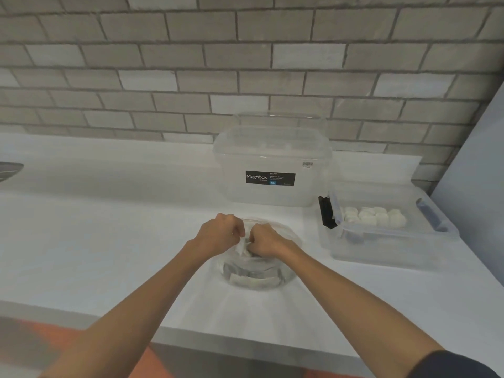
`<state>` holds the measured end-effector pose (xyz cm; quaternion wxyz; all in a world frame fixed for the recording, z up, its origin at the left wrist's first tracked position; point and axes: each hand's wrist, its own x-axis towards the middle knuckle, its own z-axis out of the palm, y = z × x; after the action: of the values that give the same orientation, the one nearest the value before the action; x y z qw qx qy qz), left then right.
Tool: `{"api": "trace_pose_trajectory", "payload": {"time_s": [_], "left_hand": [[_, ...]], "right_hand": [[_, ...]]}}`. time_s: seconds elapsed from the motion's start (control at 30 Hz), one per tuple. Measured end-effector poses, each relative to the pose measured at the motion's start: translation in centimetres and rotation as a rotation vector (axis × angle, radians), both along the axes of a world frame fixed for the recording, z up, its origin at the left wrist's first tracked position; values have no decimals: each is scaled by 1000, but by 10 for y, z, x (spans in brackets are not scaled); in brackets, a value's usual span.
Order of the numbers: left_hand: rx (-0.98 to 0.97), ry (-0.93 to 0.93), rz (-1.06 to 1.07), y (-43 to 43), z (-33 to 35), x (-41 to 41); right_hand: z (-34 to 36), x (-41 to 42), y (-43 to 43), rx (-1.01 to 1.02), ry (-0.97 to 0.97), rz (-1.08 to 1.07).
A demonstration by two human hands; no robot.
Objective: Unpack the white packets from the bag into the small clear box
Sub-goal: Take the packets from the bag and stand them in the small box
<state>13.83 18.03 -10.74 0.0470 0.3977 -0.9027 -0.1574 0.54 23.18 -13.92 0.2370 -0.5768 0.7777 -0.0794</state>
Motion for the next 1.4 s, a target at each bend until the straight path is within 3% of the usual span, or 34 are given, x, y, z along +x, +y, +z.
{"api": "trace_pose_trajectory", "payload": {"time_s": [0.4,0.6,0.77,0.97,1.23,1.3,1.4], "left_hand": [[24,90,-18,2,0,5],[75,300,-15,-2,4,0],[185,450,21,4,11,-10],[305,622,23,13,22,-16],[243,611,-41,18,32,-22],[310,665,14,18,31,-21],[639,895,150,18,30,-18]], "right_hand": [[5,0,1,-93,-99,-132],[31,-21,19,-203,-105,-168],[64,-34,43,-298,-224,-201],[83,-43,61,-289,-293,-212],[91,-47,67,-349,-400,-260],[92,-50,67,-399,-446,-314],[92,-52,68,-459,-505,-370]]}}
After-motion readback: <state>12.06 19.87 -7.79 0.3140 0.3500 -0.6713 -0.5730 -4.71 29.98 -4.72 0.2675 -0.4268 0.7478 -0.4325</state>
